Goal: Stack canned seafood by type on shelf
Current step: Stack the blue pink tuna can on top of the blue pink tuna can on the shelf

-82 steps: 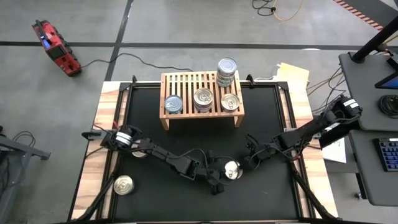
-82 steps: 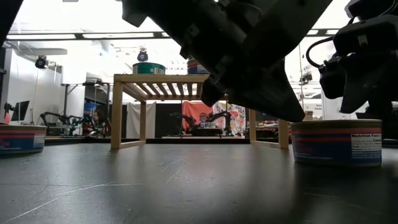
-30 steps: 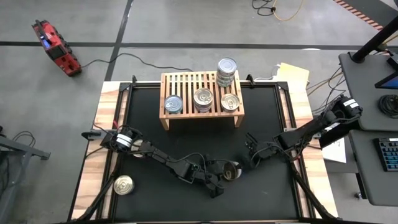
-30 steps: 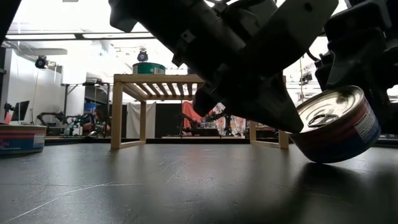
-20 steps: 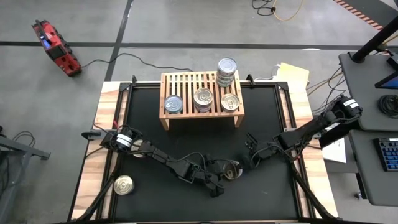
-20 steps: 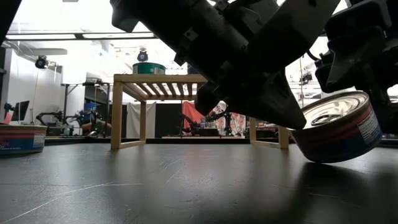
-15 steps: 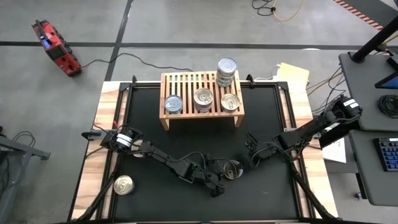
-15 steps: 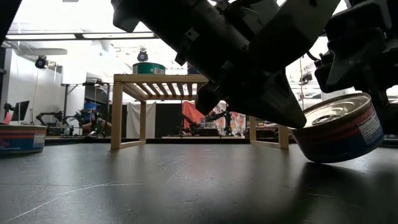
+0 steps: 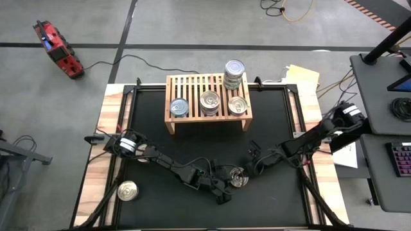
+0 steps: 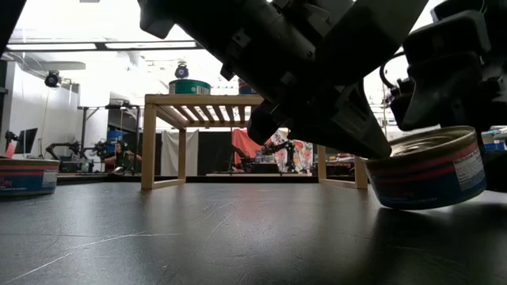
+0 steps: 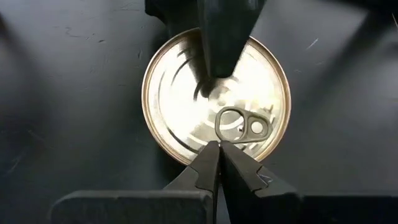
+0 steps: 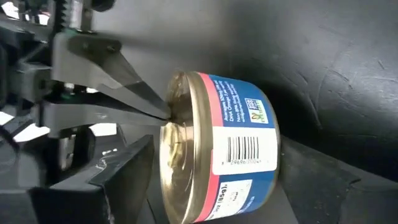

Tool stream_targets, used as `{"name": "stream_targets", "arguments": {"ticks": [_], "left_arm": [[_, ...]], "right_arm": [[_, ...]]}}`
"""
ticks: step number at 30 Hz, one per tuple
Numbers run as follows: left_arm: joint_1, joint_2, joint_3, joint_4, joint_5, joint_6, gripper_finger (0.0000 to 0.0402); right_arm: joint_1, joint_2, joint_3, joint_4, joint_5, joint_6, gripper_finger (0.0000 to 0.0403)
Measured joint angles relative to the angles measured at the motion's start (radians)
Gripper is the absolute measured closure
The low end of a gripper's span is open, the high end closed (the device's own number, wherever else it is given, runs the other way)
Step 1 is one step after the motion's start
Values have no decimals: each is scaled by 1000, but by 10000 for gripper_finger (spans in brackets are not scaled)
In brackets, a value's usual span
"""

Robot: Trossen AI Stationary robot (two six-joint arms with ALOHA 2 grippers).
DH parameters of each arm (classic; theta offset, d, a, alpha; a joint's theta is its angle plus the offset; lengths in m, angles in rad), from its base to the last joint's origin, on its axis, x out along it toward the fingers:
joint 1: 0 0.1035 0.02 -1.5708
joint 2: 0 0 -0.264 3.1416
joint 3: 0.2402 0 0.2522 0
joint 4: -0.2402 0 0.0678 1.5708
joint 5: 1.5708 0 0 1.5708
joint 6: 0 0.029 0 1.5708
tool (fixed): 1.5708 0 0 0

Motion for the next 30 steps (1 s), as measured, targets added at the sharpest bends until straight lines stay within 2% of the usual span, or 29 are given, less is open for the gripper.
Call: {"name": "stream_targets", "arguments": {"ticks": [6,14,18,23,30], "left_arm": [[0,0,-1,0,-1,-5,401],[0,3,-3,1,0,-6,401],[0,5,-3,2,-2,-19,401],[1,-38,-4,-85,-3,-21,401],[0,-117,-8,-190,-4,40,401]], "right_arm": [[0,24,0,17,0,1,128],[0,23,1,40,3,-13,214],[0,21,1,37,0,-17,217],[-2,-17,1,6,7,-19,217],[-1,-170,1,-127,-6,-22,217]]}}
